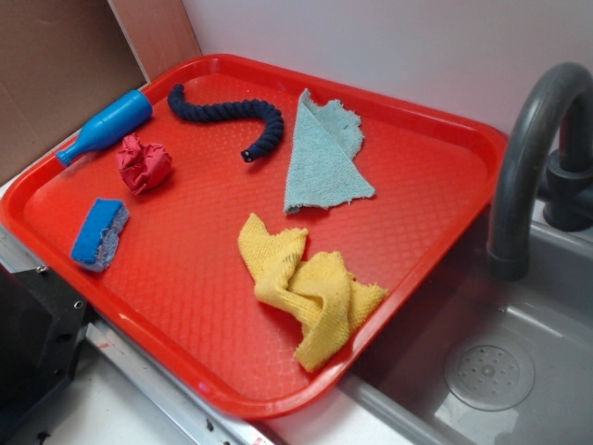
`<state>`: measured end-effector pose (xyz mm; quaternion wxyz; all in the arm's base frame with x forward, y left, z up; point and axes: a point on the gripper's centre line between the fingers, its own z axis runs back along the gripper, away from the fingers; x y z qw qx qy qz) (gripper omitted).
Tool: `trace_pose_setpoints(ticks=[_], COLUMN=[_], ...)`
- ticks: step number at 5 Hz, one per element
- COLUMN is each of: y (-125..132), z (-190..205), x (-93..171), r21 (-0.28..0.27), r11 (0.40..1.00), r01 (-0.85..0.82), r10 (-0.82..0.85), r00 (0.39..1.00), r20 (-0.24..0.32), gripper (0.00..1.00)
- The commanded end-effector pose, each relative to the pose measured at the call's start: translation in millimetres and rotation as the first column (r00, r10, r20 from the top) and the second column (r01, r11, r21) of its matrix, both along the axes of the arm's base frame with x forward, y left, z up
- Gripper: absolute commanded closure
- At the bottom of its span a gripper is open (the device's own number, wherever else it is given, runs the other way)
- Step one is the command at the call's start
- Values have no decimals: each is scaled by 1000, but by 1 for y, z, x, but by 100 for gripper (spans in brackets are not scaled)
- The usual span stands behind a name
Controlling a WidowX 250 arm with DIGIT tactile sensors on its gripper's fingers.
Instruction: Grab the blue rope.
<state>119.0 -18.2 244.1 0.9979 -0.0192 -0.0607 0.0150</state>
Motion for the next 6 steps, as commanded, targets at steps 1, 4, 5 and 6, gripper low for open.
trace_pose_setpoints(ticks=[1, 4, 5, 6], y=[0, 55, 76, 92], z=[0, -29, -51, -71], x=[0, 64, 85, 101], r21=[0, -181, -179, -148], r11=[1000, 732, 549, 342], r01=[0, -657, -816, -928], r10=[0, 676, 835, 935], r00=[1000, 733, 542, 320], r20=[0, 75, 91, 154], gripper=[0, 0, 0, 0])
